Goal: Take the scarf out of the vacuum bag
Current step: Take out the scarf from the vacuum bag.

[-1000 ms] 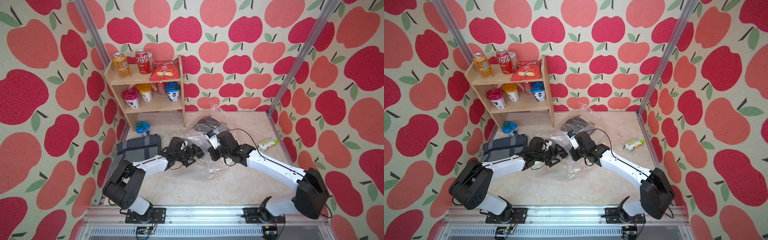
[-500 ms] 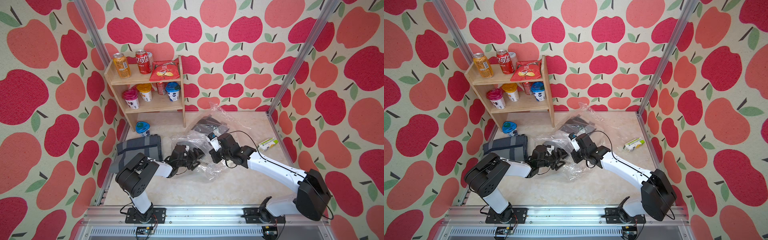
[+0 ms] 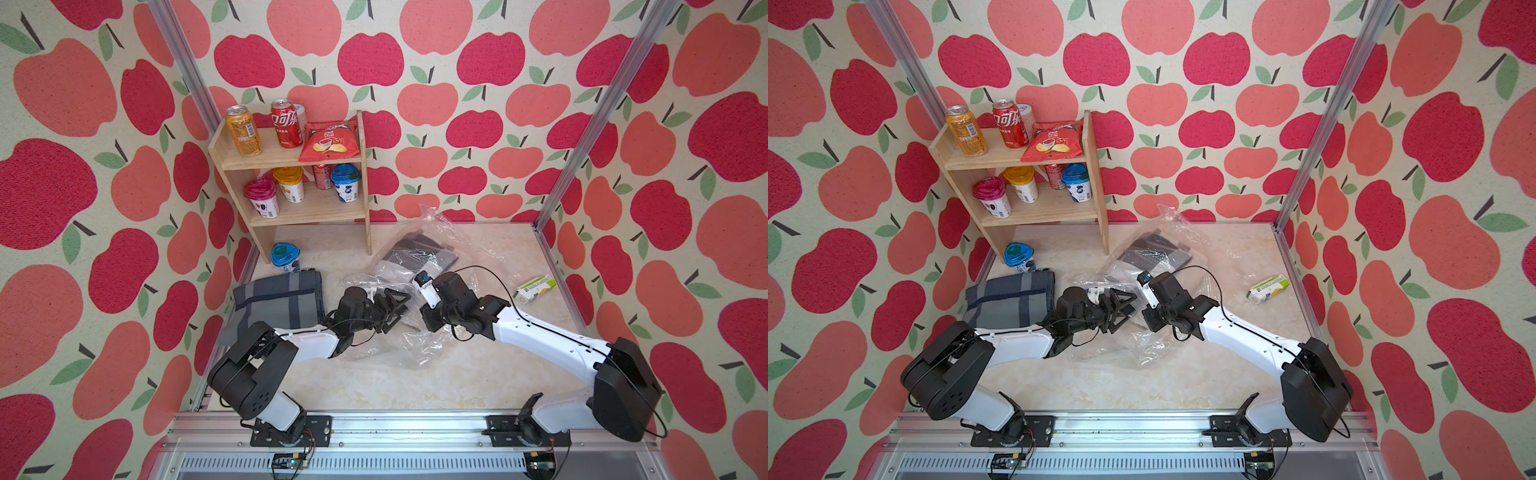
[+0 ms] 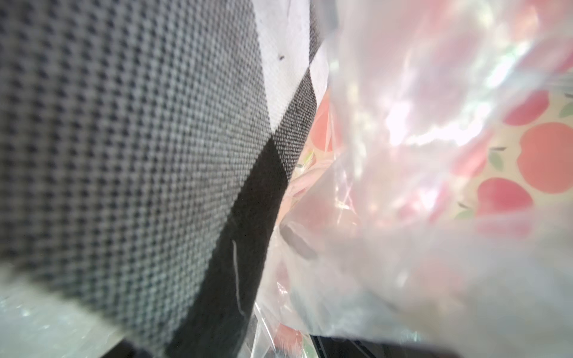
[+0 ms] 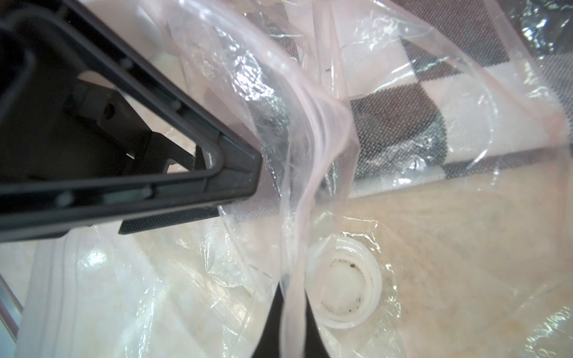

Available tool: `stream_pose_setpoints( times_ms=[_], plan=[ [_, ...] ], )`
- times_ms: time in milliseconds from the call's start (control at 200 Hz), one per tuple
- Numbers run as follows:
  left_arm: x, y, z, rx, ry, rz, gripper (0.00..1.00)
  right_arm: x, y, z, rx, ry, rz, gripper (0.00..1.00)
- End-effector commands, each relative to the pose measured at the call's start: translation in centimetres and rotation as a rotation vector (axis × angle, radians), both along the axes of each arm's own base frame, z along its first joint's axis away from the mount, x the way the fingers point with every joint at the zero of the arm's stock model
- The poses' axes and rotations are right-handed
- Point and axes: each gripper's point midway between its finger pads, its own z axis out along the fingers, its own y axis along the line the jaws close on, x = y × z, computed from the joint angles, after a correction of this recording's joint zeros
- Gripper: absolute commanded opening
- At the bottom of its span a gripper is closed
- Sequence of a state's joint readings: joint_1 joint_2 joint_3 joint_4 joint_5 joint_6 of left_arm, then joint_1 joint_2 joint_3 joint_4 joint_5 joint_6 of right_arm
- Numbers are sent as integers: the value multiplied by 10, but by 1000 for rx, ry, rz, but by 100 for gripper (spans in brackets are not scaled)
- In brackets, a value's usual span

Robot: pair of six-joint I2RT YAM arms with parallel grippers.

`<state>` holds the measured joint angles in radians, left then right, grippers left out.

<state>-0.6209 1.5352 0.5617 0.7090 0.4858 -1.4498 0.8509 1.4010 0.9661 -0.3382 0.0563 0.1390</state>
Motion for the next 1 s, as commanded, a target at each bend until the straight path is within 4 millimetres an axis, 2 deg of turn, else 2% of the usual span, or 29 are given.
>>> stream_pose_setpoints(
  times_ms=[0, 90, 215, 355, 545, 835, 995],
  plan=[
    [2, -3, 2, 4, 6, -8, 86, -7, -11, -16, -64, 41, -12, 0],
    [0, -2, 2, 12, 12, -9, 83, -7, -11, -17, -66, 40, -12, 0],
    [-5, 2, 6, 18, 14, -10, 71, -7, -10, -17, -64, 41, -12, 0],
    [-6, 9, 6, 26, 7, 10, 62, -6, -9, -16, -58, 41, -11, 0],
    [0, 10, 4, 19, 15, 12, 59, -6, -7, -14, -55, 38, -9, 0],
    [2, 10, -16, 34, 60, 24, 59, -4, -6, -6, -45, 25, -7, 0],
    [5, 10, -19, 19, 66, 33, 56, -3, -5, -3, -42, 19, -2, 0]
  ],
)
